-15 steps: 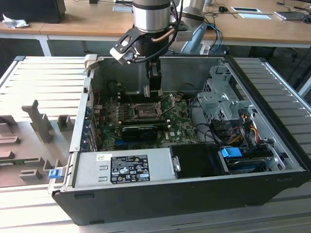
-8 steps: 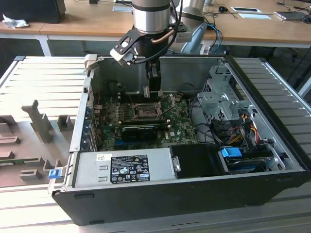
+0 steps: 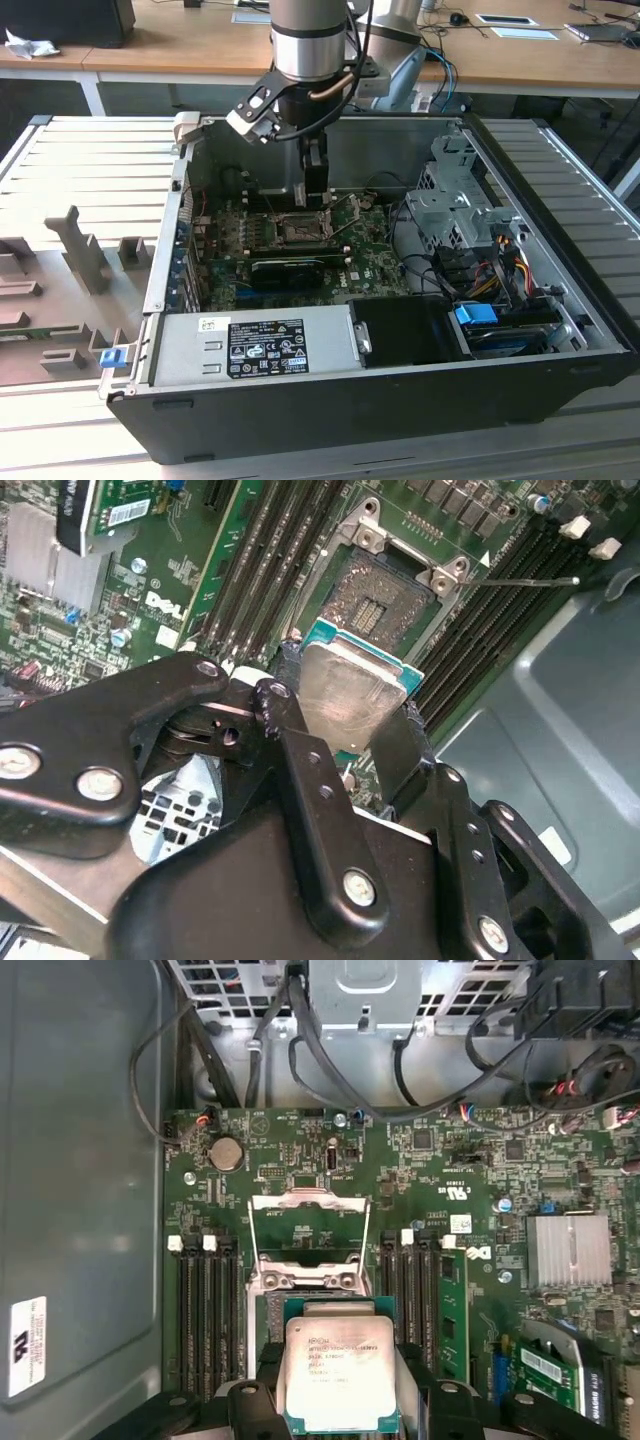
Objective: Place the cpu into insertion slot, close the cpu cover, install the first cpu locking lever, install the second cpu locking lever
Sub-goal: 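Place the cpu into insertion slot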
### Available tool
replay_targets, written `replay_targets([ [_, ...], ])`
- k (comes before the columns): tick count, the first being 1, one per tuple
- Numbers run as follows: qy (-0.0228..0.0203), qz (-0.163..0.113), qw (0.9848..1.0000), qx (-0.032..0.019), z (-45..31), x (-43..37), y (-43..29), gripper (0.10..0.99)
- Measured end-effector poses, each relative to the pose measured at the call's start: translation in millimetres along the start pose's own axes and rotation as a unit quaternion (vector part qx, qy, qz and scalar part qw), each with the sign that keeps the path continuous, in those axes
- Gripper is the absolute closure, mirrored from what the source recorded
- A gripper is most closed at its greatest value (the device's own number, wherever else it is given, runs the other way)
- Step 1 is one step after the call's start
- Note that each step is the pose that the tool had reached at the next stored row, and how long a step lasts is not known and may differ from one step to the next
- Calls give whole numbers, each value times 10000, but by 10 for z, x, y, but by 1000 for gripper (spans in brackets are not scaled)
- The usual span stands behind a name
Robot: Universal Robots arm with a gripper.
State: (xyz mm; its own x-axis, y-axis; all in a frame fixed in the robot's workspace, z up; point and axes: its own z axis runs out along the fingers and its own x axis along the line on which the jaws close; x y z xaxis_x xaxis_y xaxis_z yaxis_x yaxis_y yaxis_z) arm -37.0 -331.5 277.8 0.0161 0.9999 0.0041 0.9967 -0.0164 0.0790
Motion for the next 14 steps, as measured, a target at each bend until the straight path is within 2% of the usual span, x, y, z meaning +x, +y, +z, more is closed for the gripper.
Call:
replay_targets([
  [4,0,-4,10000,0,100,-1,-22,557],
  [9,44,-56,10000,1,168,-1,-40,557],
  [14,51,-105,9999,1,279,-2,-77,557],
])
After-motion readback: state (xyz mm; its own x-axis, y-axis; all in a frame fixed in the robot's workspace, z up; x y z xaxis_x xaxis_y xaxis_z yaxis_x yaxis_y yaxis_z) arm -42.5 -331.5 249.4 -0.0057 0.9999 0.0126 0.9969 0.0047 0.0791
